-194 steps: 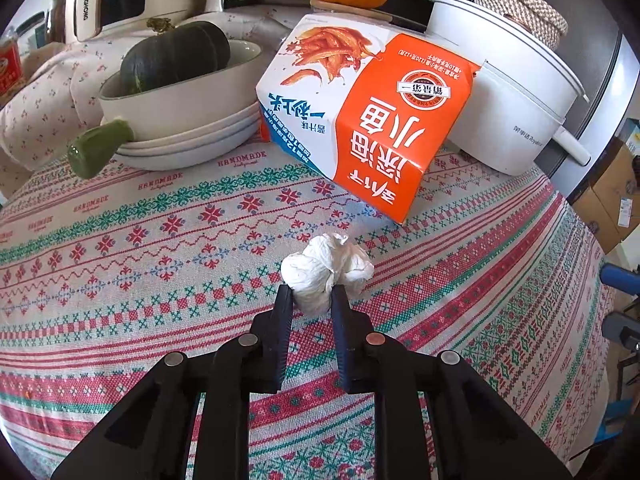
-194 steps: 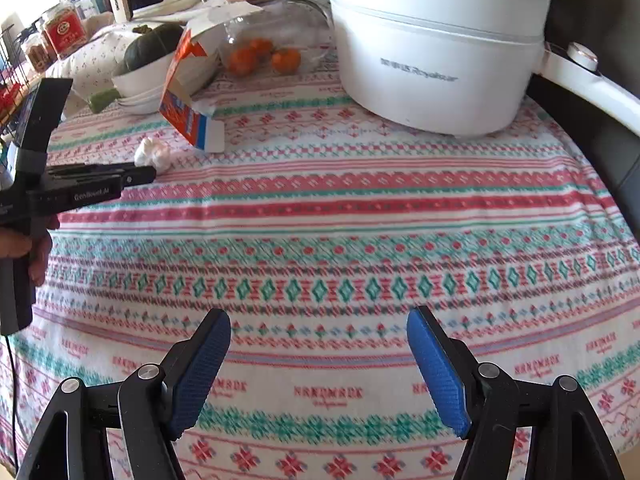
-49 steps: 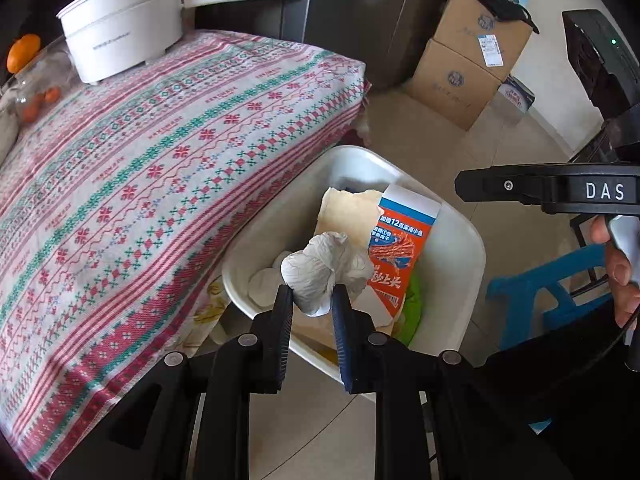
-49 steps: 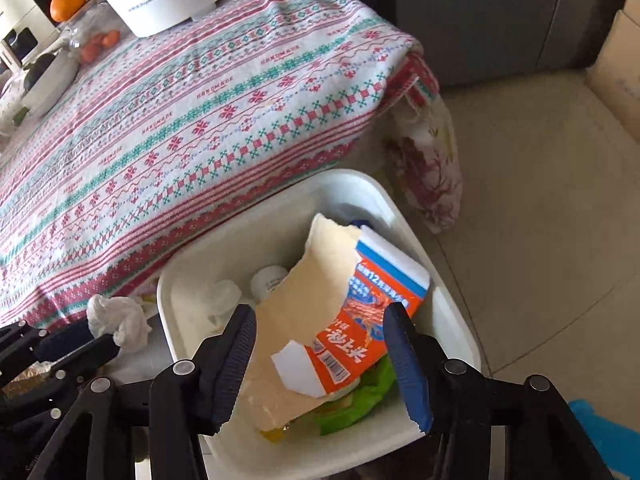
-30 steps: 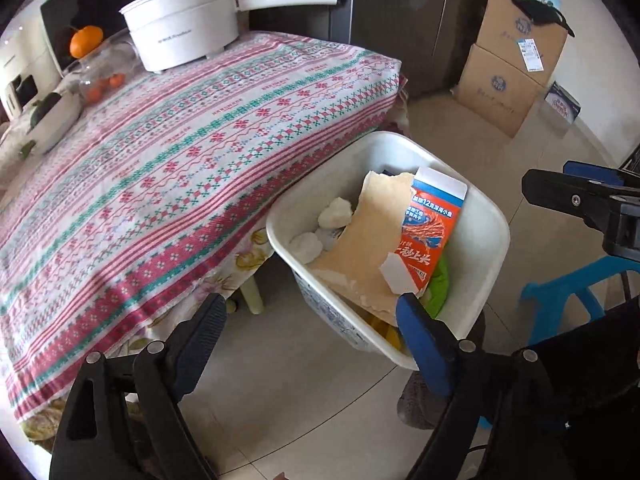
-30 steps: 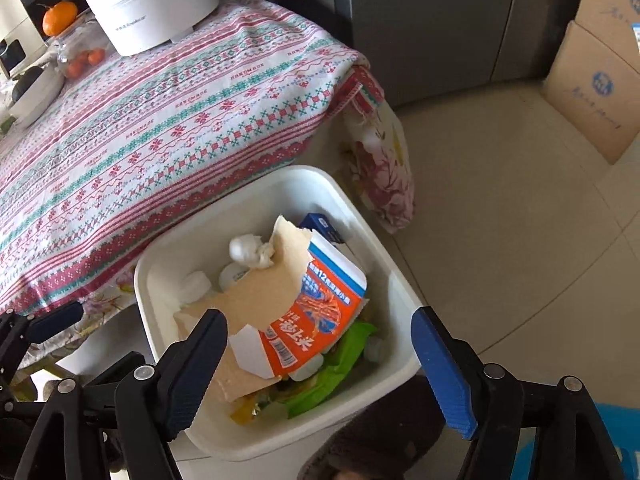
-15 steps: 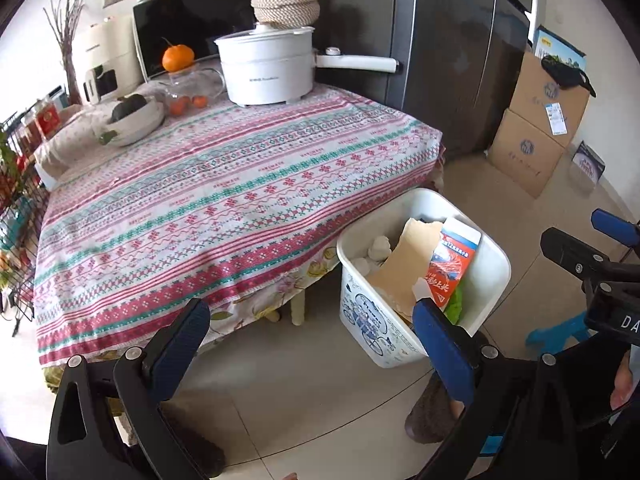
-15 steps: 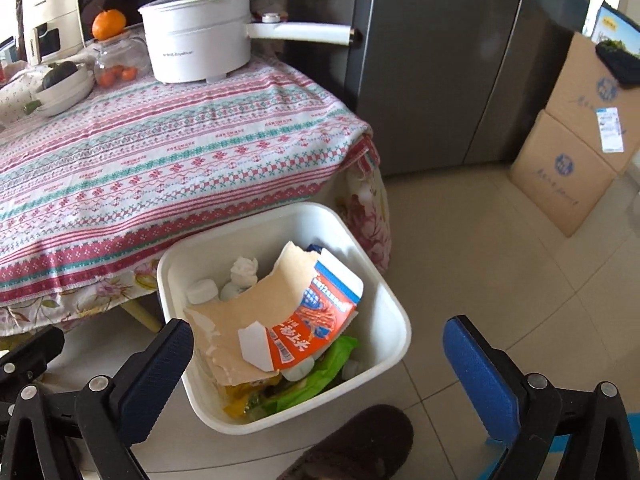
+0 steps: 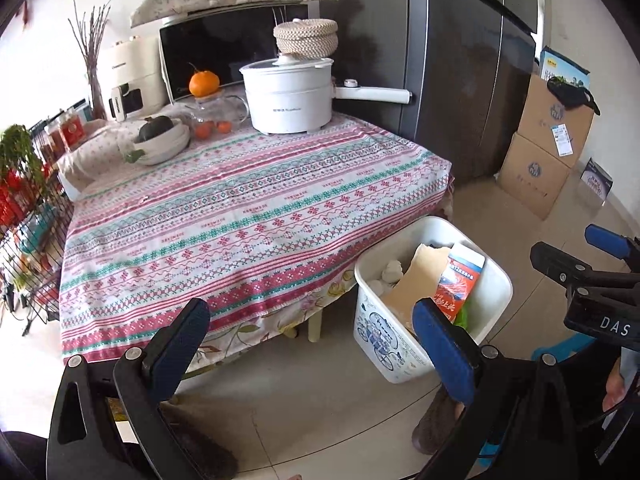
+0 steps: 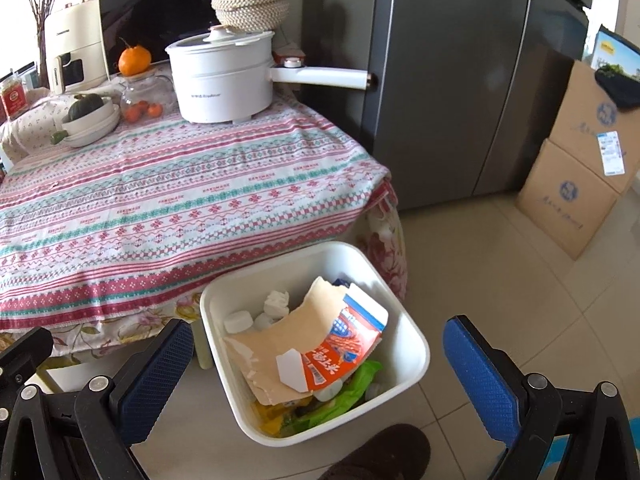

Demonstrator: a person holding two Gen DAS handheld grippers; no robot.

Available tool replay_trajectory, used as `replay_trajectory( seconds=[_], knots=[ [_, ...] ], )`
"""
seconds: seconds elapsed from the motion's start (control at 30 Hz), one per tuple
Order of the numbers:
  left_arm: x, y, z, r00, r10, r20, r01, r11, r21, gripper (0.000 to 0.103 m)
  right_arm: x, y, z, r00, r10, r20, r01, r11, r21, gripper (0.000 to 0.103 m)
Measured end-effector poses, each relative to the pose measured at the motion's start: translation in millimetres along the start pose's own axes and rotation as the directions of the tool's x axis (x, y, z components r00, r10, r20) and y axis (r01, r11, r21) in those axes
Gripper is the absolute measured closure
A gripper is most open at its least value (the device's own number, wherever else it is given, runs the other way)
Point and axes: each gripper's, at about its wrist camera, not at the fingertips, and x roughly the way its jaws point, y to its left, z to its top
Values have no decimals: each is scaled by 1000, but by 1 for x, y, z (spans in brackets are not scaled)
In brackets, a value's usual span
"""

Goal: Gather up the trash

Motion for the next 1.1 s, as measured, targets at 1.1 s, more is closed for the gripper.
replay_trajectory(
  seconds=[1.1],
  knots=[
    [-2,-5,-3,1000,-19,6,19,1000,6,1,-4,-1,1,999,9,40,-10,1000,14,1]
  ],
)
